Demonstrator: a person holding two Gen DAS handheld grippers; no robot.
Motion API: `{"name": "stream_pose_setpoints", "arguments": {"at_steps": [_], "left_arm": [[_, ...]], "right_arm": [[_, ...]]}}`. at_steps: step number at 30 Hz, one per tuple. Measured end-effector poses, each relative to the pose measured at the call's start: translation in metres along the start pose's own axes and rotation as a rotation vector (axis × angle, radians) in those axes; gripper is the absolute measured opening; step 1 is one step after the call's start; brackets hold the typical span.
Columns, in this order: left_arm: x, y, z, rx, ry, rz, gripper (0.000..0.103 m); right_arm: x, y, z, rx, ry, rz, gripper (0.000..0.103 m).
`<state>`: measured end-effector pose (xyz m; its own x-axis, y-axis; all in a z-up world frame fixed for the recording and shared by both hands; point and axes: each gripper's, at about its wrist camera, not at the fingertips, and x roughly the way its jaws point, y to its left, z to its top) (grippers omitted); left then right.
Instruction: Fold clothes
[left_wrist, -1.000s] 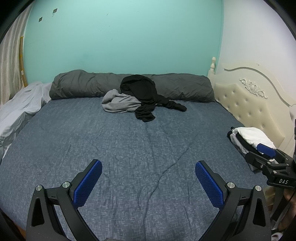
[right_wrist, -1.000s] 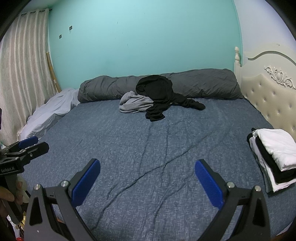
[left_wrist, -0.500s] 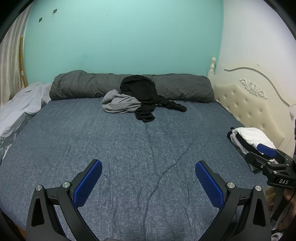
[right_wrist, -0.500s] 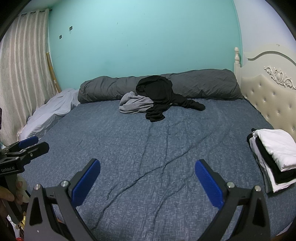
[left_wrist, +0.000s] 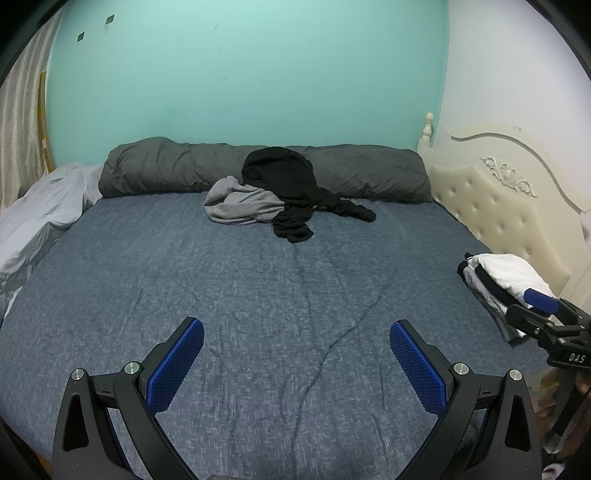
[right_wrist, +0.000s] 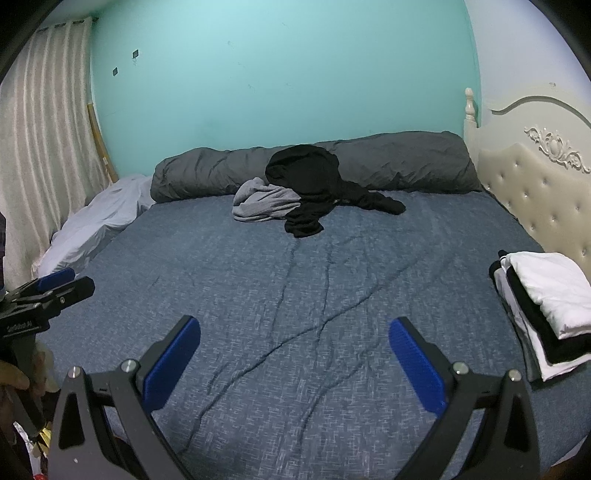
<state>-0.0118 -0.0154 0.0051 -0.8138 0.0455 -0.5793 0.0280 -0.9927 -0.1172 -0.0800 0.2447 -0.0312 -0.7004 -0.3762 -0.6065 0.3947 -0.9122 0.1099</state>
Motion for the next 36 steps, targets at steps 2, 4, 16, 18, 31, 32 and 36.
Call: {"name": "stream_pose_setpoints", "arguments": {"at_steps": [2, 4, 16, 18, 31, 32, 36], "left_arm": [[0.009, 0.002, 0.002, -0.004, 0.004, -0.003, 0.103], [0.020, 0.004, 0.004, -0.005, 0.011, -0.006, 0.103], [0.139, 0.019, 0.029, 0.000, 0.037, 0.033, 0.103], [0.164, 0.024, 0.034, -0.004, 0.038, 0.039, 0.103], [0.302, 0.077, 0.065, -0.052, 0.109, 0.084, 0.103], [0.309, 0.080, 0.068, -0.057, 0.116, 0.086, 0.103], [0.333, 0.096, 0.077, -0.081, 0.144, 0.077, 0.103]], "right_arm": [[0.009, -0.005, 0.002, 0.000, 0.010, -0.001, 0.103], [0.017, -0.010, 0.004, 0.000, 0.020, -0.003, 0.103], [0.140, -0.040, 0.036, -0.043, 0.065, 0.004, 0.103], [0.171, -0.044, 0.044, -0.050, 0.071, 0.007, 0.103], [0.361, -0.031, 0.105, -0.103, 0.136, 0.079, 0.103], [0.373, -0.030, 0.111, -0.094, 0.144, 0.086, 0.103], [0.418, -0.027, 0.130, -0.070, 0.173, 0.086, 0.103]]}}
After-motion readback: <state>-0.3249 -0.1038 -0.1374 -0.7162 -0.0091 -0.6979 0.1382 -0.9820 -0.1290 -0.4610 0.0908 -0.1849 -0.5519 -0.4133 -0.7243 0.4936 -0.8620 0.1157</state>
